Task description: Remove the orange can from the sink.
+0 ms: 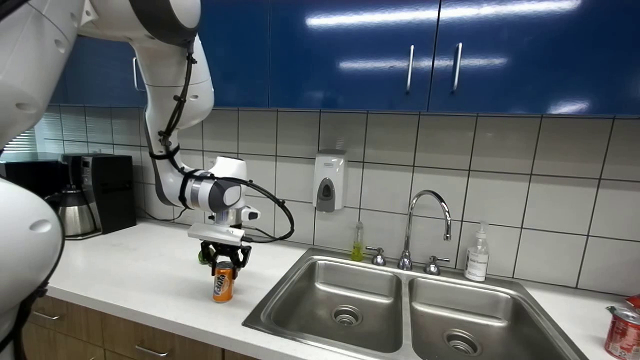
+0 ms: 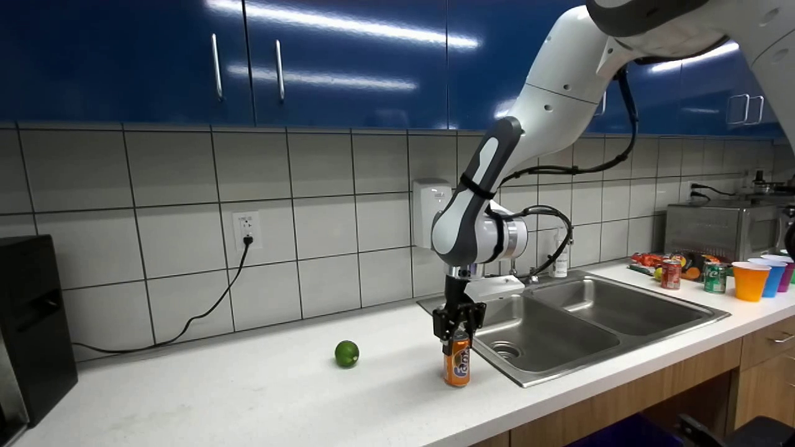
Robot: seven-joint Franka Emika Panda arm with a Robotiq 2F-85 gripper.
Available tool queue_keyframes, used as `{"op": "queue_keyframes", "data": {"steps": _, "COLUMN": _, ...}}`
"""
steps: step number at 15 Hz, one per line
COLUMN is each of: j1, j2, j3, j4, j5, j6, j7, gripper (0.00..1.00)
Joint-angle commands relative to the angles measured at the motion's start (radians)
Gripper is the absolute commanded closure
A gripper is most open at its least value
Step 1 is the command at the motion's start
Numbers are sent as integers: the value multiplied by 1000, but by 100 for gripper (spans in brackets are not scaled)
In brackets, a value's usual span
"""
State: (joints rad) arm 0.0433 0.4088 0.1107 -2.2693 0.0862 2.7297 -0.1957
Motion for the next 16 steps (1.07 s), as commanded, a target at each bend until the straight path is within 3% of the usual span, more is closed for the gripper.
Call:
{"op": "queue_keyframes", "data": {"steps": 1, "j1": 1, "j2": -6, "j3": 6, "j4": -17, "j5": -32, "j6": 30, "j7": 12, "gripper": 62}}
{"op": "queue_keyframes", "data": {"steps": 2, "j1": 2, "j2": -7, "j3": 5, "j4": -19, "j5": -35, "j6": 33, "j7": 14, "gripper": 26}}
{"op": "queue_keyframes", "data": {"steps": 3, "j1": 0, "j2": -8, "j3": 7, "j4": -20, "j5": -33, "j6": 32, "j7": 13, "gripper": 11}}
{"op": "queue_keyframes", "data": {"steps": 4, "j1": 0, "j2": -10, "j3": 7, "j4": -22, "j5": -33, "j6": 34, "j7": 14, "gripper": 4}}
{"op": "queue_keyframes", "data": {"steps": 6, "j1": 0, "j2": -15, "j3": 7, "j4": -25, "j5": -35, "j6": 32, "j7": 13, "gripper": 0}}
{"op": "queue_keyframes", "data": {"steps": 16, "j1": 8, "j2": -116, "j3": 19, "j4": -51, "j5": -34, "j6": -3, "j7": 14, "gripper": 0}}
